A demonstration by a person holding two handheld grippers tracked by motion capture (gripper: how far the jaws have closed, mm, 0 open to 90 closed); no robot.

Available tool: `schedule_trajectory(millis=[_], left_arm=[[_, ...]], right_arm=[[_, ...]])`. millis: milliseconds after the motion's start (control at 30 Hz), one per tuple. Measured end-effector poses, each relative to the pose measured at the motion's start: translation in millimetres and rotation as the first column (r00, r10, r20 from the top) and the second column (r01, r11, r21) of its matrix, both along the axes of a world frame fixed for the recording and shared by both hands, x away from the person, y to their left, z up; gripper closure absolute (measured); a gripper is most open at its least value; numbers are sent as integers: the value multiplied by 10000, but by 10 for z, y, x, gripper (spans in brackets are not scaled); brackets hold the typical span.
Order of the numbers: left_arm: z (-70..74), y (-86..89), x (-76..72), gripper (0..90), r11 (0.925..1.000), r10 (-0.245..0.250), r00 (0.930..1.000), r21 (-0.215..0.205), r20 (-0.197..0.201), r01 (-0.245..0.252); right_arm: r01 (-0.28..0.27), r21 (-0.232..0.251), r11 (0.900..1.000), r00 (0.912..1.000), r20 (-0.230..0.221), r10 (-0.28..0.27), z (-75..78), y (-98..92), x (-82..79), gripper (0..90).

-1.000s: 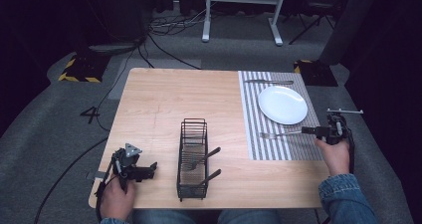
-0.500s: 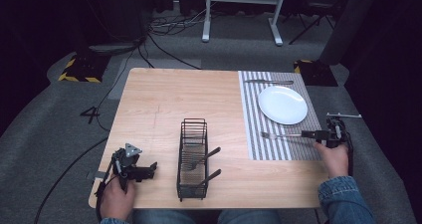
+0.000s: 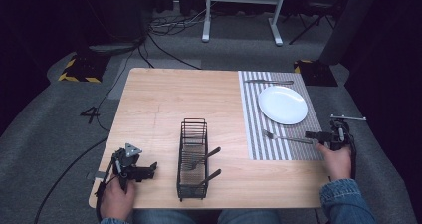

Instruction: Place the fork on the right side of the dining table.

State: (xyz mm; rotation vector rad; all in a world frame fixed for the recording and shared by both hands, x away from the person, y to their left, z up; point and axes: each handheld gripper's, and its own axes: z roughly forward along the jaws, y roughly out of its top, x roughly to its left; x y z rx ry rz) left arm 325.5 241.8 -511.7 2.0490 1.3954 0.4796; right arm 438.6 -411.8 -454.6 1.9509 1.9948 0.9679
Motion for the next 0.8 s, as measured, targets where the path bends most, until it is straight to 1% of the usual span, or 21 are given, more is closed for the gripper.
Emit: schedule_trajectory(millis=[100, 167, 200, 267, 300, 400, 433, 467, 600, 633, 800], left_arm=[[0, 0, 0, 1, 10000, 3, 10000, -2, 1, -3], [0, 0, 0, 1, 10000, -2, 10000, -3, 5, 2], [0, 0, 0, 1, 10000, 0, 10000, -4, 5, 0], [0, 0, 0, 1, 10000, 3, 10000, -2, 0, -3], [0, 0, 0, 2, 10000, 1, 10000, 0, 2, -1], [0, 0, 0, 2, 10000, 2, 10000, 0, 1, -2], [0, 0, 0, 2, 10000, 2, 10000, 0, 0, -2], [0, 0, 0, 2, 10000, 3, 10000, -2, 0, -3], [0, 0, 0, 1, 10000, -2, 10000, -1, 4, 2], [0, 0, 0, 1, 10000, 3, 10000, -1, 0, -3], [0, 0, 0, 1, 10000, 3, 10000, -2, 0, -3]], right_arm=[[-273, -178, 9995, 9996, 98, 275, 21, 44, -50, 422], [-412, -153, 9990, 9991, -28, 411, 9, 87, -82, 414], [-540, -39, 9985, 9985, -84, 540, -14, 112, -92, 414], [-739, 201, 9971, 9967, -334, 745, -71, 165, -103, 414], [-869, 210, 9960, 9953, -419, 877, -110, 193, -104, 414], [-914, 187, 9956, 9938, -625, 924, -185, 236, -94, 414], [-866, 212, 9960, 9932, -757, 880, -208, 246, -87, 414], [-880, 220, 9959, 9930, -777, 895, -229, 251, -78, 416], [-775, 250, 9967, 9947, -659, 790, -235, 260, -46, 402], [-758, 171, 9970, 9957, -520, 766, -242, 264, -35, 396], [-488, 215, 9986, 9988, 22, 488, -277, 295, 40, 349]])
